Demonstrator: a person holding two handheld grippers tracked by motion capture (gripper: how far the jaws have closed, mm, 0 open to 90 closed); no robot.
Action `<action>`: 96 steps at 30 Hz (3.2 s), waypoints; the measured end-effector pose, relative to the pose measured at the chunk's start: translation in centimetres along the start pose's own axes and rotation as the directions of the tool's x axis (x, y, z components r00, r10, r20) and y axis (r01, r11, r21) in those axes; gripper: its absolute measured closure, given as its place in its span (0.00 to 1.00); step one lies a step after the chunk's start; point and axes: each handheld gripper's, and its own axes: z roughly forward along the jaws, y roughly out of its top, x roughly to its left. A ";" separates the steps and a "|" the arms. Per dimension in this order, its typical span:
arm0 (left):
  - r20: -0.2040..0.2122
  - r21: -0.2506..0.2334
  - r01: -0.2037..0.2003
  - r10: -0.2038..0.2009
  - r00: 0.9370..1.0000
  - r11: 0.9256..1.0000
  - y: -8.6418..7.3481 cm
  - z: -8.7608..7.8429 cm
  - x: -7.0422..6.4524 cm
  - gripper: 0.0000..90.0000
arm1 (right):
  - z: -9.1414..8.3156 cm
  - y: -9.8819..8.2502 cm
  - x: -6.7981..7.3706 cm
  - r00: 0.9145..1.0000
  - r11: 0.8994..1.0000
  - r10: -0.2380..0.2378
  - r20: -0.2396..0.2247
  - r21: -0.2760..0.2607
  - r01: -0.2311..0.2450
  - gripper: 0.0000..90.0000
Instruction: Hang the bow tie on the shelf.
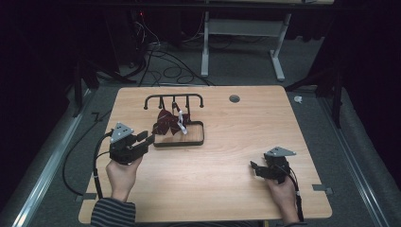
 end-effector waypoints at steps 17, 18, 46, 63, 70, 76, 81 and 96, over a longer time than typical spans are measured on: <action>0.002 0.004 0.042 -0.042 0.999 0.999 -1.4 -0.3 0.6 0.72 | 0.0 0.0 0.0 1.000 1.000 0.000 0.000 0.001 0.000 0.36; 0.001 0.005 0.042 -0.042 0.999 0.999 -1.6 -0.3 0.6 0.72 | 0.0 0.0 0.0 1.000 1.000 0.000 0.001 0.000 0.000 0.36; -0.003 0.027 0.098 -0.098 0.995 0.995 -4.6 -0.9 1.1 0.71 | 0.0 0.0 0.0 1.000 1.000 0.000 0.001 0.000 0.000 0.36; -0.019 0.049 0.121 -0.120 0.993 0.991 -6.1 -0.8 1.2 0.71 | 0.0 0.0 0.0 1.000 1.000 -0.002 0.000 0.001 0.002 0.36; -0.024 0.055 0.135 -0.134 0.991 0.989 -6.7 -0.7 1.3 0.70 | 0.0 0.0 0.0 1.000 1.000 -0.002 0.000 0.001 0.002 0.36; -0.025 0.065 0.152 -0.151 0.988 0.986 -7.3 -0.5 1.5 0.70 | 0.0 0.0 0.0 1.000 1.000 -0.002 0.000 0.001 0.002 0.36; -0.018 0.081 0.166 -0.165 0.986 0.983 -8.0 -0.2 1.6 0.69 | 0.0 0.0 0.0 1.000 1.000 -0.002 0.000 0.001 0.002 0.36; -0.030 0.120 0.196 -0.194 0.981 0.973 -10.0 0.9 2.1 0.66 | 0.0 0.0 0.0 1.000 1.000 0.000 0.001 0.001 0.000 0.36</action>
